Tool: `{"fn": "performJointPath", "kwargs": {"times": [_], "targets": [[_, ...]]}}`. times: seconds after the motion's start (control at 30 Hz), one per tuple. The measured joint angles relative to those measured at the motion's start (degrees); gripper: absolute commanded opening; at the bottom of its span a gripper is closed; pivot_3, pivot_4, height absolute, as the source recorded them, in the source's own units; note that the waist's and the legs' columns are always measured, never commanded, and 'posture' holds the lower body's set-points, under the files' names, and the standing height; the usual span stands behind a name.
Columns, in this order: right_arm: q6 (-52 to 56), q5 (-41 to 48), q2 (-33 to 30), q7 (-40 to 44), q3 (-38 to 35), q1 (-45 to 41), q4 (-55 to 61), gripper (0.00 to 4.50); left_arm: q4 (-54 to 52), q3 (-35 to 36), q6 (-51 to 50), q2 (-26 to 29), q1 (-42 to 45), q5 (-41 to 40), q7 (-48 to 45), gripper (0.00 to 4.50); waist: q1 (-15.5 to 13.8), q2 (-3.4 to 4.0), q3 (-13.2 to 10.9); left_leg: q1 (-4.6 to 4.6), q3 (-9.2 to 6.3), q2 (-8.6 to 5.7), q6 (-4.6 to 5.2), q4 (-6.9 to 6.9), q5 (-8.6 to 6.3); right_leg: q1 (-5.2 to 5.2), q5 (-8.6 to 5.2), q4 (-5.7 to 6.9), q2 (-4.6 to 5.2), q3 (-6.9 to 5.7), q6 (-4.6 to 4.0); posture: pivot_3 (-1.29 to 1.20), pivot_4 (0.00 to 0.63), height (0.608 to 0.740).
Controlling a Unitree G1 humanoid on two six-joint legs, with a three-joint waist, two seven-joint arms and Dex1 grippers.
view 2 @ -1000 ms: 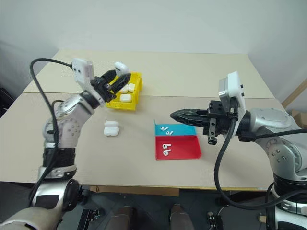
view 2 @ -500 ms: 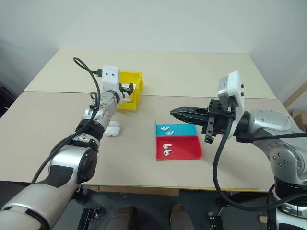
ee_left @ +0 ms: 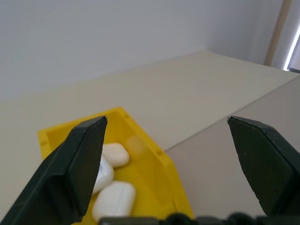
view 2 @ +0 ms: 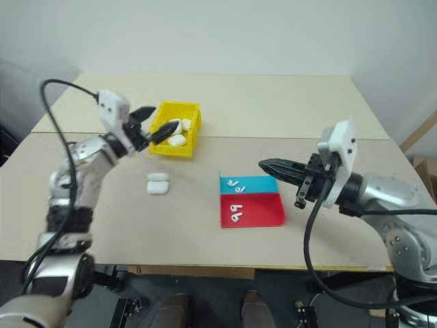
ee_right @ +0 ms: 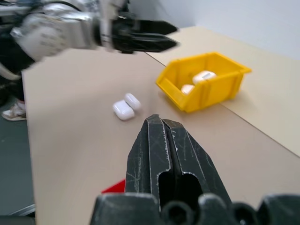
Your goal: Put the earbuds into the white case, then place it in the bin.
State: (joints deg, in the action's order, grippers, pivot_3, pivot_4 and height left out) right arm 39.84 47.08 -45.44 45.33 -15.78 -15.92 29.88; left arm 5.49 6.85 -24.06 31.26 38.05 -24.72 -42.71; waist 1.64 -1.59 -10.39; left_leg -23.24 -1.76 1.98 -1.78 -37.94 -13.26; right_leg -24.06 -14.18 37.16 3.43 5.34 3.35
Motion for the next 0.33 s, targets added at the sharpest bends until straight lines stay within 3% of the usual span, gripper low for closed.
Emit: {"fn": "performJointPath", "kwargs": {"times": [0.2,0.33], "targets": [[-5.6,-6.9,-3.7,5.6,0.4,9.7,0.0,0.00,-19.7,6.3,-7.6,12.5,-17.3,-13.2,-14.3,4.47,0.0,-0.01,0.0,0.07,0.02,0.04,0.00,0.00,0.00,0.11,-0.01,-0.05,0.00,-0.03,0.00,0.00,0.150,0.740],[-6.3,-6.9,-5.2,9.6,-1.3,12.5,0.0,0.00,-25.3,10.0,-10.1,17.7,-23.8,-18.6,-20.4,4.47,0.1,-0.01,0.0,0.26,0.07,0.07,0.00,0.00,-0.01,0.27,-0.03,-0.07,-0.02,-0.01,0.00,0.00,0.150,0.740]]}}
